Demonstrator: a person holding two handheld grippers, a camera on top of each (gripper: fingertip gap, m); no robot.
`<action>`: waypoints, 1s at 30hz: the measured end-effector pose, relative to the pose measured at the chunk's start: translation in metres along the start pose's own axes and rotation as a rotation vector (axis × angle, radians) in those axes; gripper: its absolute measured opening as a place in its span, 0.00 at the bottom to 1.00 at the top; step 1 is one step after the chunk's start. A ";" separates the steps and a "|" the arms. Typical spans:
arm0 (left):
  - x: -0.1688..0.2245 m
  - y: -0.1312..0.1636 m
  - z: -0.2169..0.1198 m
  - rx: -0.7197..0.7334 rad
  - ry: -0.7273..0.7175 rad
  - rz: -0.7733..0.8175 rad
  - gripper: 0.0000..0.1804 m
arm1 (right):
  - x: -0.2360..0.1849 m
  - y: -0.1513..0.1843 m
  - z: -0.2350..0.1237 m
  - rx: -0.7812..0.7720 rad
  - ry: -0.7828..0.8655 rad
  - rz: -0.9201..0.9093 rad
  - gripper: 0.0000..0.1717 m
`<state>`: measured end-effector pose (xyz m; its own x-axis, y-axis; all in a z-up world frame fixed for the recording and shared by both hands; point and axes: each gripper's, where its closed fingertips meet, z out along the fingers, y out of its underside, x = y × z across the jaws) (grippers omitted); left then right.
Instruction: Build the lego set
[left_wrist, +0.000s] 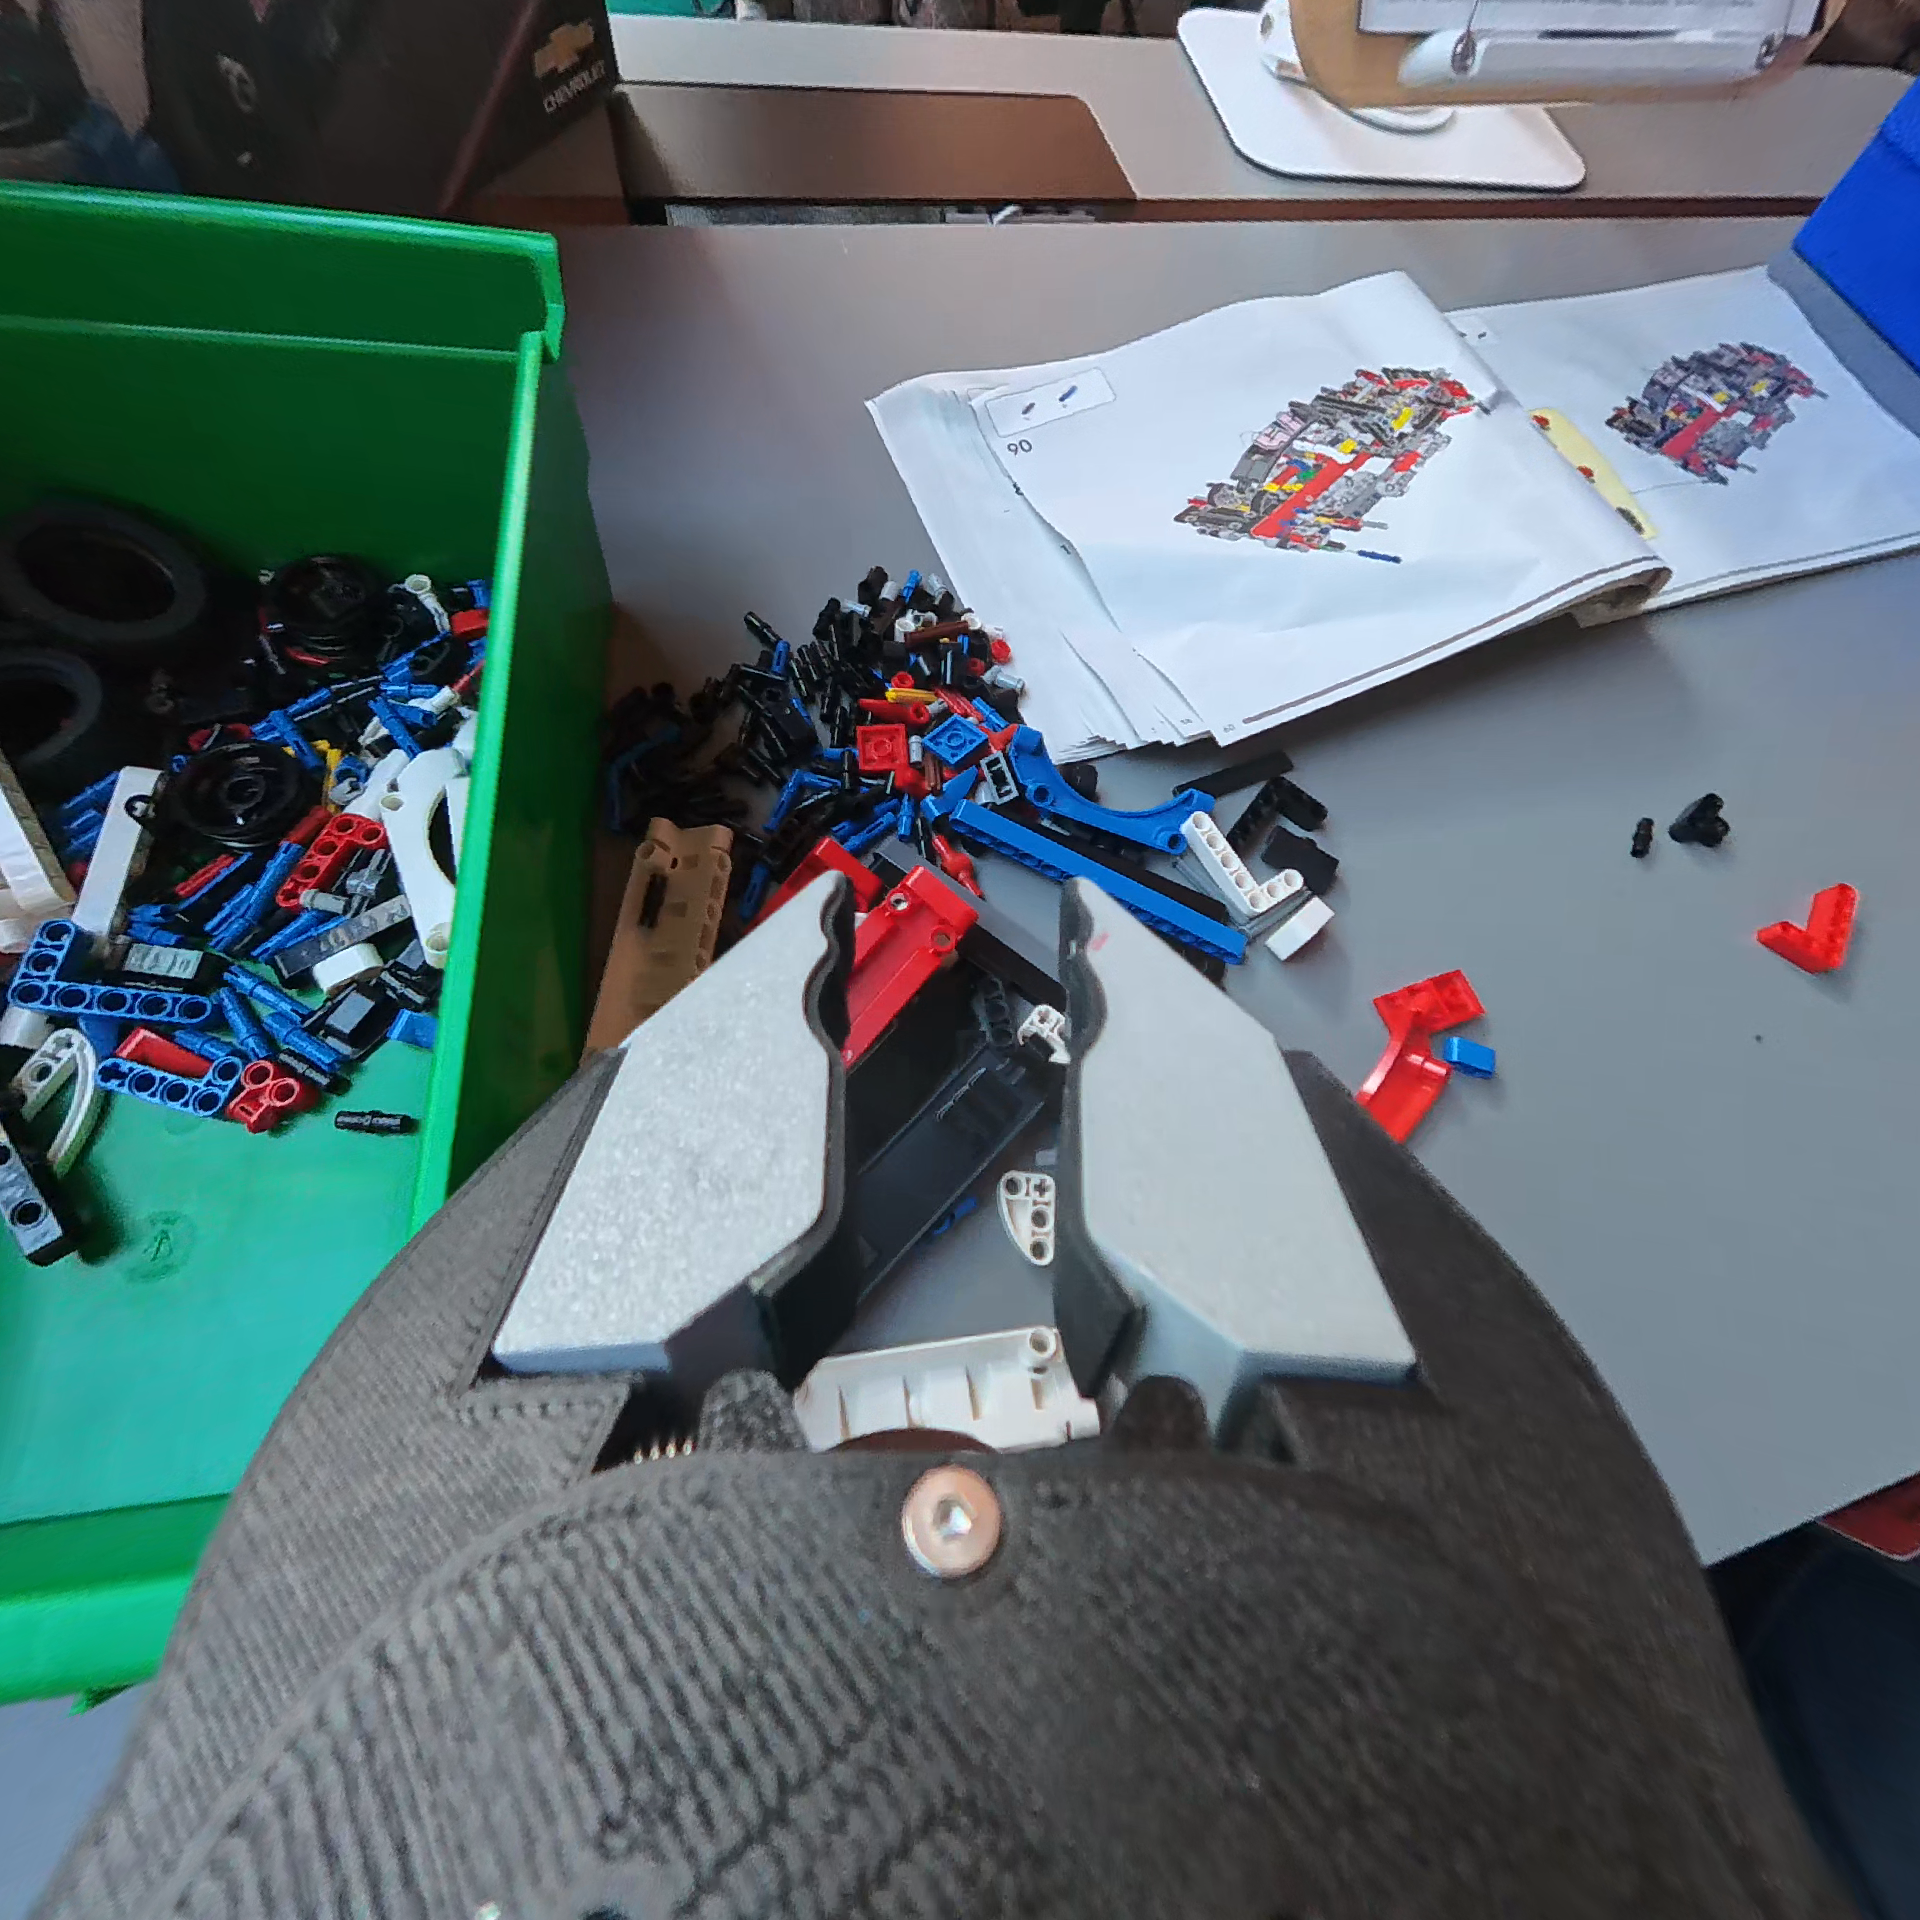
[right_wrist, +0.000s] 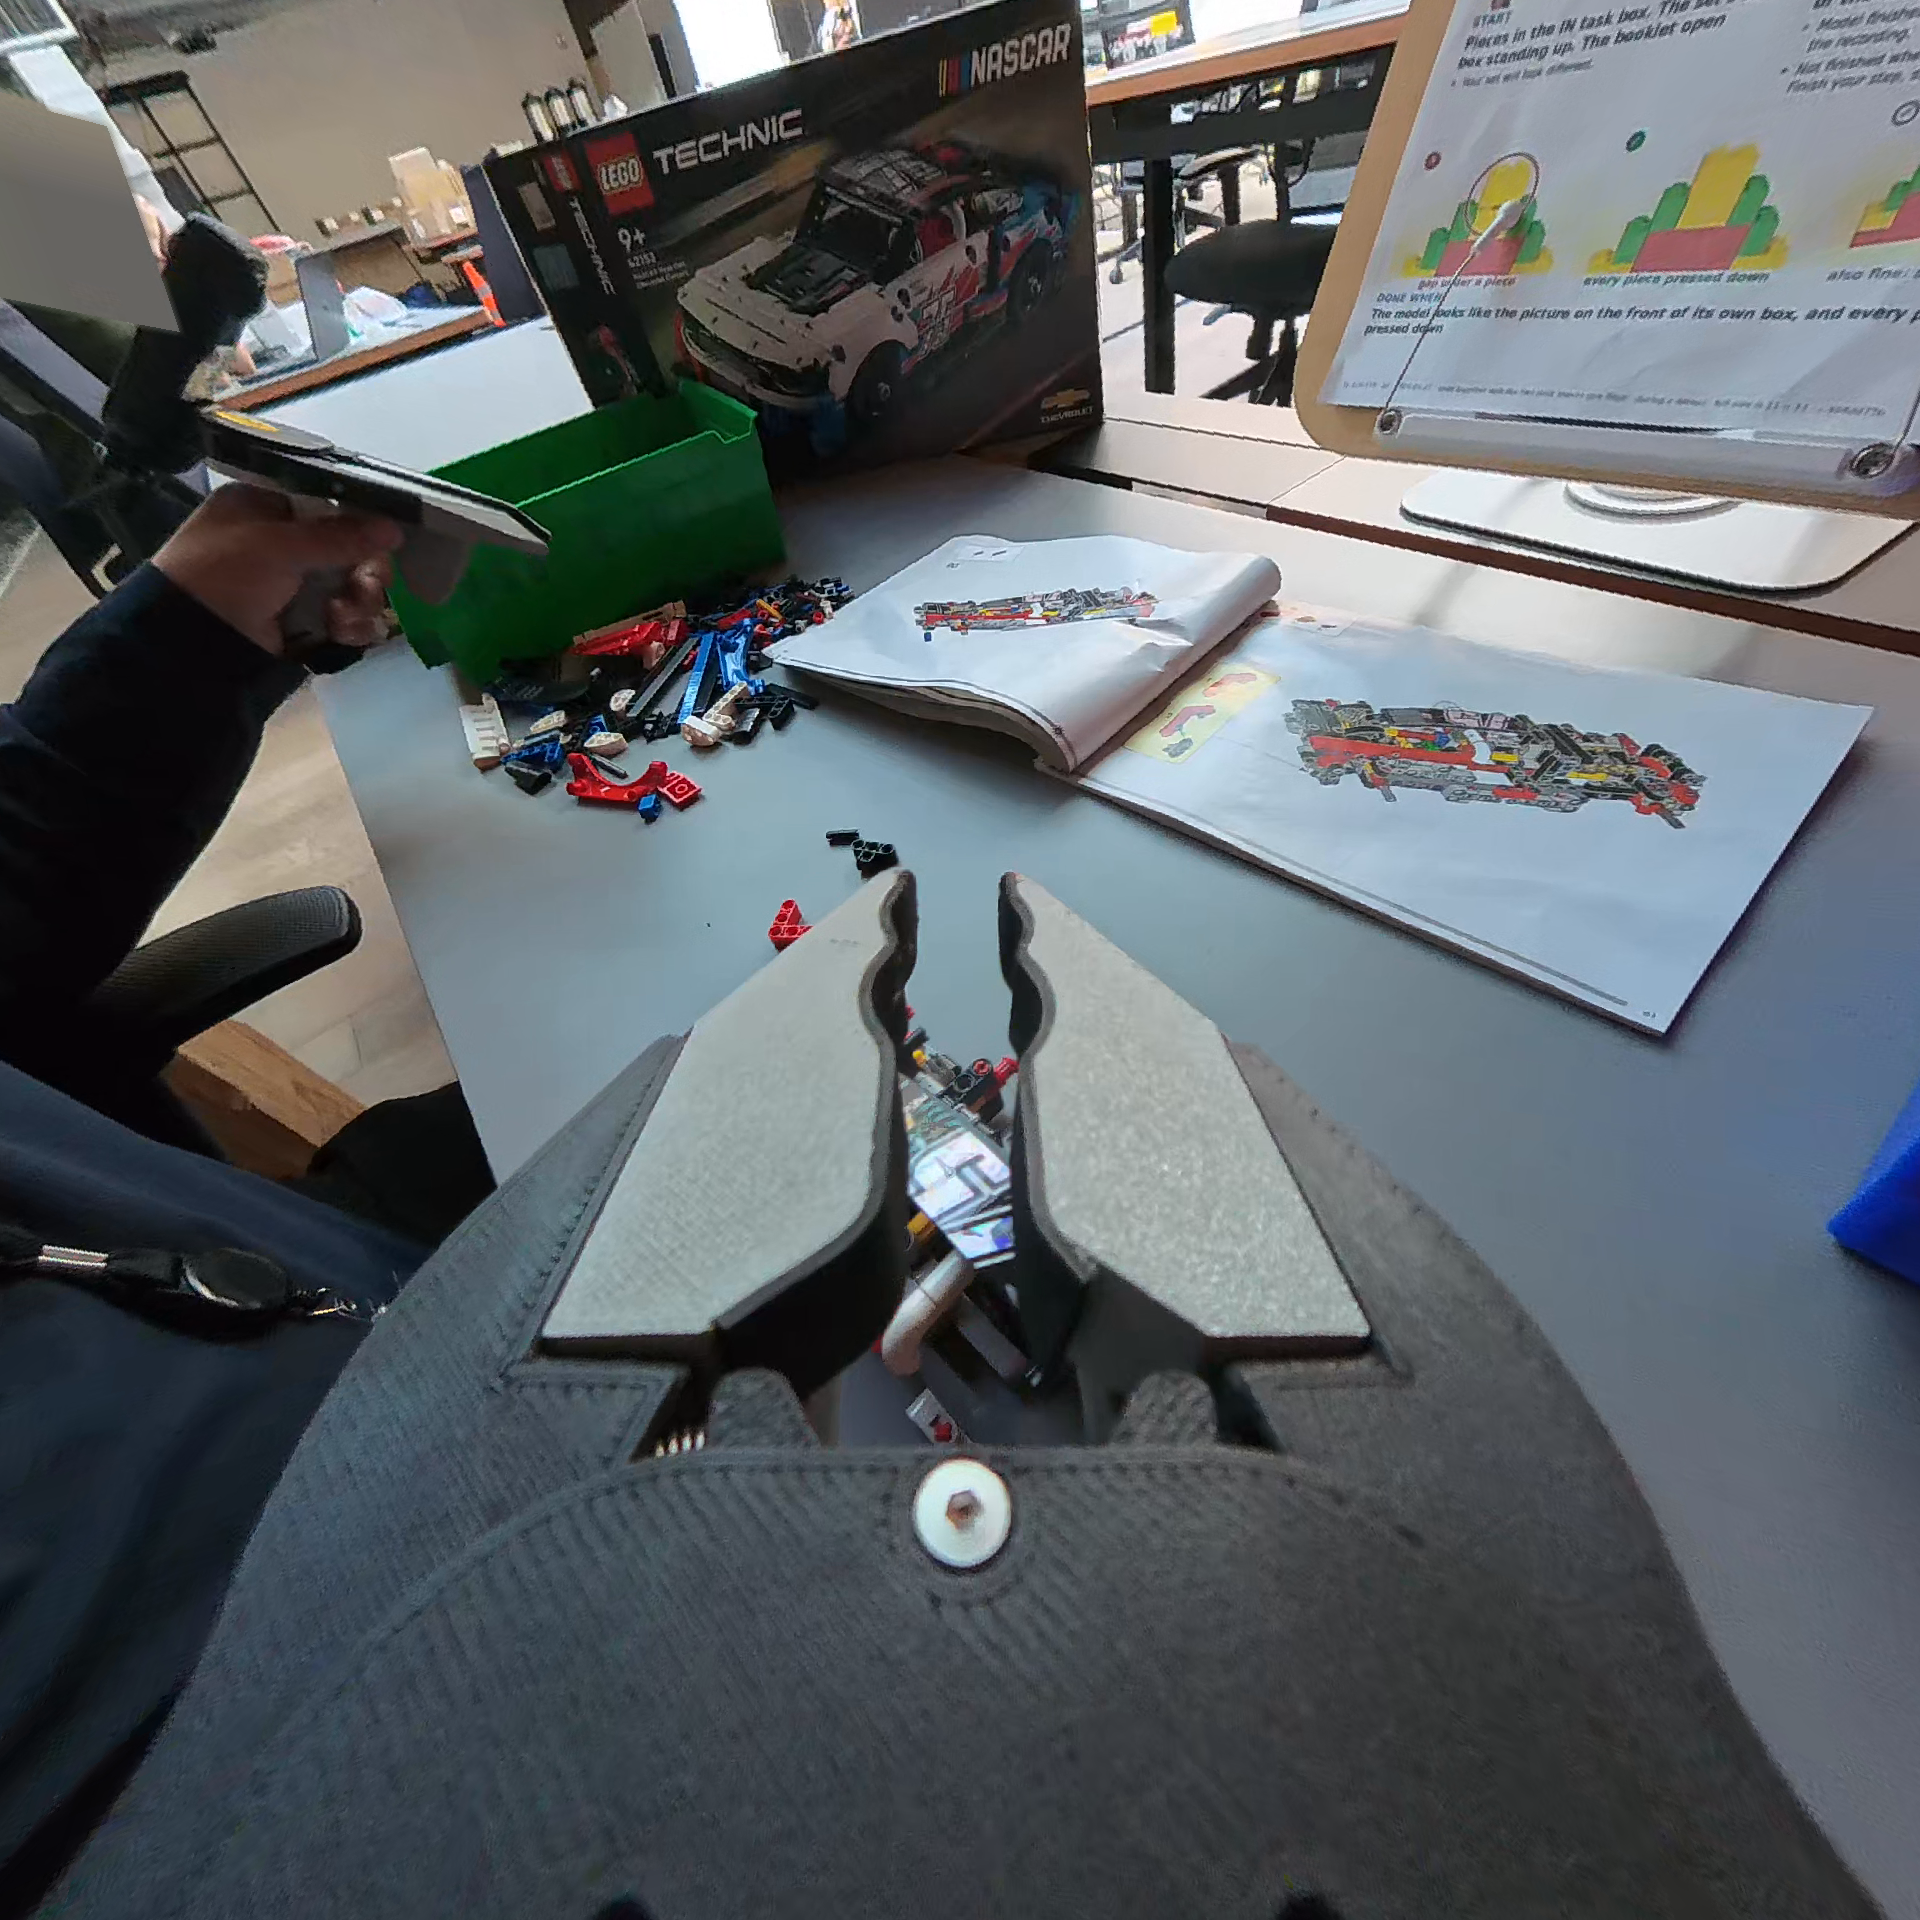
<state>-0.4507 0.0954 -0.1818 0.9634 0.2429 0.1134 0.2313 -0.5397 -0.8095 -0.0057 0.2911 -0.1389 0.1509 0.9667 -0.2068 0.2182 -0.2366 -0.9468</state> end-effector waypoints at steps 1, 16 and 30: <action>-0.001 -0.001 0.000 0.006 0.001 -0.008 0.21 | 0.001 0.000 0.000 0.007 0.003 -0.001 0.07; -0.015 -0.029 0.045 -0.218 -0.052 0.199 0.07 | 0.017 -0.003 -0.009 0.007 0.062 -0.030 0.06; -0.027 0.006 0.098 -0.671 -0.051 0.299 0.03 | 0.024 0.003 -0.006 0.009 0.061 -0.008 0.06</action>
<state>-0.4889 0.1646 -0.2458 0.9946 0.0366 -0.0968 0.0088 -0.9619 -0.2734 0.0046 0.3124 -0.1455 0.2072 0.9609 -0.1839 0.2113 -0.2275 -0.9506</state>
